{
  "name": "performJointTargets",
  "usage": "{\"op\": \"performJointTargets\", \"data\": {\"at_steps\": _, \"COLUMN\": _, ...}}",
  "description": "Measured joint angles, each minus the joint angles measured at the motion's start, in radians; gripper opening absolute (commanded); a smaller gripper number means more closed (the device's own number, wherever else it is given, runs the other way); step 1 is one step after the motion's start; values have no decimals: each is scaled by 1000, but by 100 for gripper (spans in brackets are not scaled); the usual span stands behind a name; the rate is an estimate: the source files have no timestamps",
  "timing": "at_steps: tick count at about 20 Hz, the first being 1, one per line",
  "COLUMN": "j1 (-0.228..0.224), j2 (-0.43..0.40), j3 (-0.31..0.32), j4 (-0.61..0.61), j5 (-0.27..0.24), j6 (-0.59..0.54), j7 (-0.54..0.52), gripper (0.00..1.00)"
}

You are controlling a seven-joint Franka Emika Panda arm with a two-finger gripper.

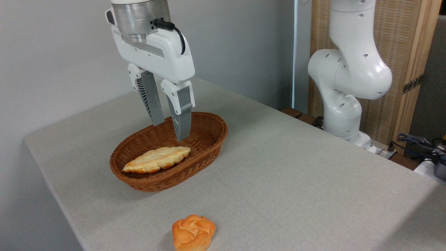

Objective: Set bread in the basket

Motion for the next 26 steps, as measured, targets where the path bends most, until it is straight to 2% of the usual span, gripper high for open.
{"op": "performJointTargets", "data": {"at_steps": 4, "j1": 3, "j2": 0, "j3": 2, "j4": 0, "j5": 0, "j6": 5, "j7": 0, "gripper": 100}}
{"op": "performJointTargets", "data": {"at_steps": 6, "j1": 13, "j2": 1, "j3": 8, "j4": -3, "j5": 0, "j6": 45, "j7": 0, "gripper": 100}}
{"op": "performJointTargets", "data": {"at_steps": 8, "j1": 34, "j2": 2, "j3": 14, "j4": -24, "j5": 0, "j6": 123, "j7": 18, "gripper": 100}}
{"op": "performJointTargets", "data": {"at_steps": 13, "j1": 87, "j2": 14, "j3": 37, "j4": -149, "j5": 0, "j6": 324, "j7": 149, "gripper": 100}}
{"op": "performJointTargets", "data": {"at_steps": 21, "j1": 93, "j2": 27, "j3": 49, "j4": -334, "j5": 0, "j6": 516, "j7": 197, "gripper": 100}}
{"op": "performJointTargets", "data": {"at_steps": 26, "j1": 96, "j2": 53, "j3": 53, "j4": -373, "j5": 0, "j6": 568, "j7": 217, "gripper": 100}}
